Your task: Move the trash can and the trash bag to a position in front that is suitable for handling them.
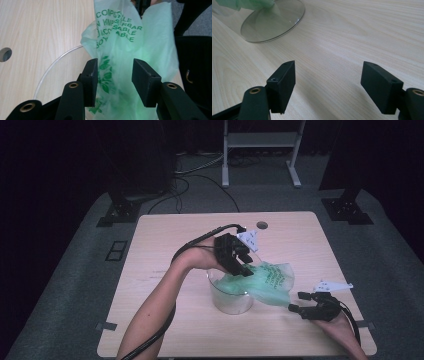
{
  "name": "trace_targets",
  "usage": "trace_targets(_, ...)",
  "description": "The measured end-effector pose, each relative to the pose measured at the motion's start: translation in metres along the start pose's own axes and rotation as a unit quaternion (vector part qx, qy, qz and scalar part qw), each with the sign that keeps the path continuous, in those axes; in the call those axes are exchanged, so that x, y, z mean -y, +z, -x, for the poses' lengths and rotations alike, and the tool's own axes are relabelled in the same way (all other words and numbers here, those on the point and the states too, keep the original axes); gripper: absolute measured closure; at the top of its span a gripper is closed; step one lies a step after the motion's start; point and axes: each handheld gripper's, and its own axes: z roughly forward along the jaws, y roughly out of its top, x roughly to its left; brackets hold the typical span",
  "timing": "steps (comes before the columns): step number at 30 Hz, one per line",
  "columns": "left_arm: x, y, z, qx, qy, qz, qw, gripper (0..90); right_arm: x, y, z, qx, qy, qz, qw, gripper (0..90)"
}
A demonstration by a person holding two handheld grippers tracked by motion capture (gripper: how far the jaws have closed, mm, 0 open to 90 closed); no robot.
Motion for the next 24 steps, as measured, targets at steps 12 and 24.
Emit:
trace_targets(12, -0.009, 0.020, -0.003, 0.002, 0.022, -0.018, 0.9996, 73.3, 0.000, -0.002, 0.001, 0.001, -0.002, 0.003, 1.0000, 27.3)
trace_targets(24, 0.001, 0.003, 0.003, 0.000, 0.029, 0.025, 0.9993, 89.7, -0.003, -0.001, -0.001, -0.007, -0.004, 0.004, 1.0000, 27.3)
